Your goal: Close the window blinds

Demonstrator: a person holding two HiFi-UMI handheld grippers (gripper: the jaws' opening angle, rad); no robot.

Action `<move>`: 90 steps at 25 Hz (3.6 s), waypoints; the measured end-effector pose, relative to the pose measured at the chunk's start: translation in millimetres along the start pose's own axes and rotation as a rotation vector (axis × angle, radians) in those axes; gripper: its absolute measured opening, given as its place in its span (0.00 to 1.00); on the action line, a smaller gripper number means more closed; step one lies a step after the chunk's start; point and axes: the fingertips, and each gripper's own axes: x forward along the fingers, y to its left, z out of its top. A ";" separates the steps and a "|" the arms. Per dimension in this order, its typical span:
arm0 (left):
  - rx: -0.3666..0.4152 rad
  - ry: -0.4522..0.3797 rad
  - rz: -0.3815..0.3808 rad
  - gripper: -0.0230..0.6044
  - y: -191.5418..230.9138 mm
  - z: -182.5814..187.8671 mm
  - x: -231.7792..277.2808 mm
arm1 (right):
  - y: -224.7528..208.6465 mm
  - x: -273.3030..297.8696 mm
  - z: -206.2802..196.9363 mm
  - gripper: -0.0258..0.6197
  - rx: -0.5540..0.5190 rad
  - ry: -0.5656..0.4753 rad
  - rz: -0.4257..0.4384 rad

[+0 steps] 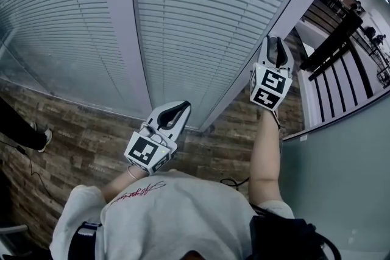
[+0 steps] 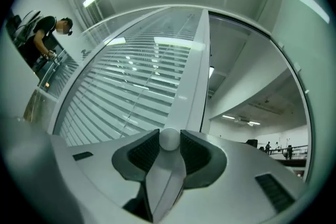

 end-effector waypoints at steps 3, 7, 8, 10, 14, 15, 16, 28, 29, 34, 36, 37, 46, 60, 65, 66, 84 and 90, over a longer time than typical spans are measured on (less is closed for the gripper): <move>0.000 -0.002 0.005 0.07 0.6 0.4 -0.7 | -2.6 0.4 -2.8 0.25 0.099 -0.002 -0.003; 0.005 -0.008 0.004 0.07 1.2 2.2 -1.1 | -6.3 1.4 -5.7 0.25 0.284 -0.004 -0.008; 0.006 -0.008 0.003 0.07 1.1 2.2 -1.5 | -7.1 1.6 -6.1 0.25 0.322 -0.005 -0.011; 0.010 -0.008 -0.001 0.07 1.0 1.3 -2.2 | -8.8 2.0 -7.1 0.25 0.400 -0.007 -0.015; 0.005 -0.005 0.004 0.07 1.3 1.4 -3.1 | -12.9 2.6 -9.5 0.25 0.538 -0.005 -0.019; 0.004 -0.006 0.007 0.07 1.5 2.6 -3.4 | -13.4 2.6 -9.9 0.25 0.556 -0.006 -0.024; 0.005 -0.008 0.009 0.07 1.8 3.1 -3.8 | -13.6 2.7 -10.1 0.25 0.574 -0.009 -0.029; 0.007 -0.012 0.000 0.07 3.9 2.2 -5.1 | -1.2 -4.1 -3.7 0.25 -0.470 0.028 -0.009; 0.006 -0.011 -0.005 0.07 3.3 2.1 -4.7 | 2.8 -5.3 -2.4 0.25 -0.598 0.023 0.008; 0.001 -0.008 -0.028 0.07 -0.9 0.2 -1.9 | 10.7 -3.6 -8.1 0.26 -0.983 0.033 0.119; -0.001 -0.006 -0.038 0.07 -3.9 1.0 -0.2 | 8.6 -2.2 -8.2 0.26 -1.096 0.037 0.136; -0.006 -0.004 -0.038 0.07 -5.2 2.3 0.6 | 8.3 -1.7 -7.8 0.26 -1.136 0.040 0.145; -0.010 0.000 -0.057 0.07 -6.6 -6.7 1.1 | 13.5 2.1 -10.4 0.25 -1.145 0.066 0.145; -0.018 0.007 -0.044 0.07 -8.0 -1.7 -4.3 | 3.7 1.8 -1.1 0.24 -0.432 0.073 0.051; -0.018 0.002 -0.051 0.07 -9.3 -1.0 -2.0 | 1.7 3.1 -2.9 0.24 -0.167 0.074 0.019; -0.021 0.003 -0.050 0.07 -9.7 -0.4 -1.7 | 1.4 3.1 -2.6 0.24 -0.119 0.072 0.011; -0.005 0.013 -0.076 0.07 -12.2 -3.8 -1.3 | -9.2 4.3 -6.6 0.24 0.657 0.058 -0.041; -0.008 0.020 -0.082 0.07 -17.9 -5.3 -1.2 | -12.8 3.0 -10.6 0.24 0.831 0.034 -0.023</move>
